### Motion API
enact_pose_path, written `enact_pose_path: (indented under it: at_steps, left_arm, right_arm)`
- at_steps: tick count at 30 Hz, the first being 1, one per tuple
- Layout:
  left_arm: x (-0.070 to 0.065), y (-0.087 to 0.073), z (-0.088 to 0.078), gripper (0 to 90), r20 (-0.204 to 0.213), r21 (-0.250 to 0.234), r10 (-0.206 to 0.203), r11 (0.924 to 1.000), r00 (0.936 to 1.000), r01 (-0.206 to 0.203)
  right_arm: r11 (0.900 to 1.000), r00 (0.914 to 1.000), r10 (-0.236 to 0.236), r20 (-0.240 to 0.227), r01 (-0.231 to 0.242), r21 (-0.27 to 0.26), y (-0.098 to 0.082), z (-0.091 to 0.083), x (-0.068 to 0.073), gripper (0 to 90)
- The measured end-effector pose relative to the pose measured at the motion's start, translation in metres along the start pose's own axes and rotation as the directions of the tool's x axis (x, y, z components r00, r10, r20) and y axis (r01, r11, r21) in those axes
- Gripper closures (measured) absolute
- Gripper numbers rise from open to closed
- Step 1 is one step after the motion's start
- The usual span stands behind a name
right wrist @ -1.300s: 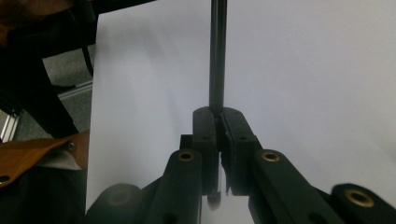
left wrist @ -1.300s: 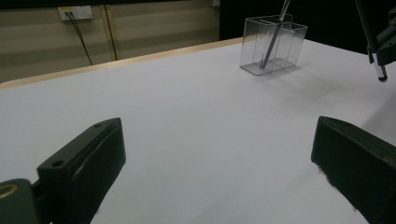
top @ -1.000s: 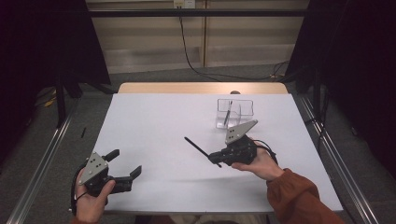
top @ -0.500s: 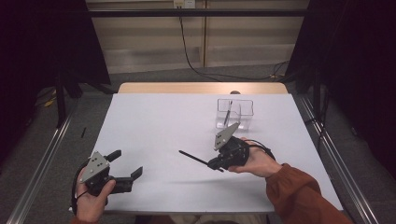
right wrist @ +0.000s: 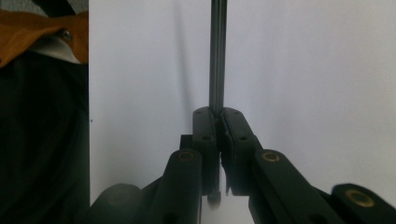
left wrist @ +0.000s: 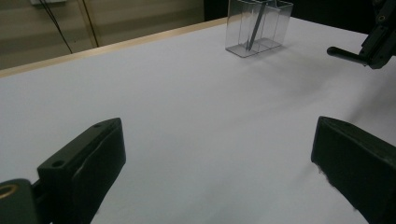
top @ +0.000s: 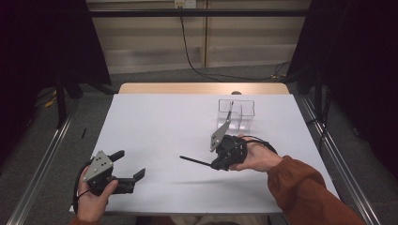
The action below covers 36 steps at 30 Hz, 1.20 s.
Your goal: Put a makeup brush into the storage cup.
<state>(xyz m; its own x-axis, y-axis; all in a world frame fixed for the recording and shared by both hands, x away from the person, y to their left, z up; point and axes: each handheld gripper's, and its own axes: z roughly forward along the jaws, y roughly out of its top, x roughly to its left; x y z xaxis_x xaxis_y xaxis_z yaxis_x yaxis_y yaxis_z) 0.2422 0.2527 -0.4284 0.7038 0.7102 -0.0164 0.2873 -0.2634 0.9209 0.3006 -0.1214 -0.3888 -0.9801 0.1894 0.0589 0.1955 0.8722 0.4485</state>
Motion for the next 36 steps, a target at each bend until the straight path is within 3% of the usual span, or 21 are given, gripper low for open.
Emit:
enact_pose_path:
  at_steps: [4,8,13,21,24,31,36]
  left_arm:
    - [0.0,0.003,0.001,3.1,0.023,0.004,-0.003,1.0,0.9997,0.003]
    - [0.0,0.008,0.002,3.2,0.032,0.015,0.007,0.9999,0.9995,-0.008]
    - [-0.001,0.013,0.002,3.2,0.048,0.033,0.02,0.9992,0.9987,-0.021]
    - [-0.001,0.028,-0.002,3.3,0.056,0.011,0.042,0.999,0.9975,-0.043]
    - [-0.002,0.035,-0.002,3.2,0.058,0.003,0.057,0.9984,0.9967,-0.057]
    - [-0.012,0.049,0.01,3.2,0.135,0.021,0.111,0.9932,0.9846,-0.115]
    - [-0.019,0.057,0.024,3.3,0.189,0.042,0.122,0.9903,0.9743,-0.132]
  right_arm:
    - [0.999,0.9998,-0.018,-0.006,0.018,0.047,0.0,0.001,0.001,84.5]
    - [0.993,0.999,-0.015,-0.041,0.02,0.113,0.001,0.002,-0.001,84.4]
    - [0.986,0.9992,-0.015,-0.037,0.021,0.167,0.001,0.001,-0.003,84.4]
    - [0.978,0.9991,-0.023,-0.035,0.03,0.206,-0.001,0.006,-0.004,84.4]
    - [0.981,0.9989,-0.03,-0.036,0.036,0.19,0.0,0.006,-0.004,84.4]
    - [0.985,0.999,-0.024,-0.038,0.03,0.17,0.0,0.004,-0.004,84.4]
    - [0.986,0.9988,-0.031,-0.038,0.036,0.161,0.001,0.004,-0.004,84.4]
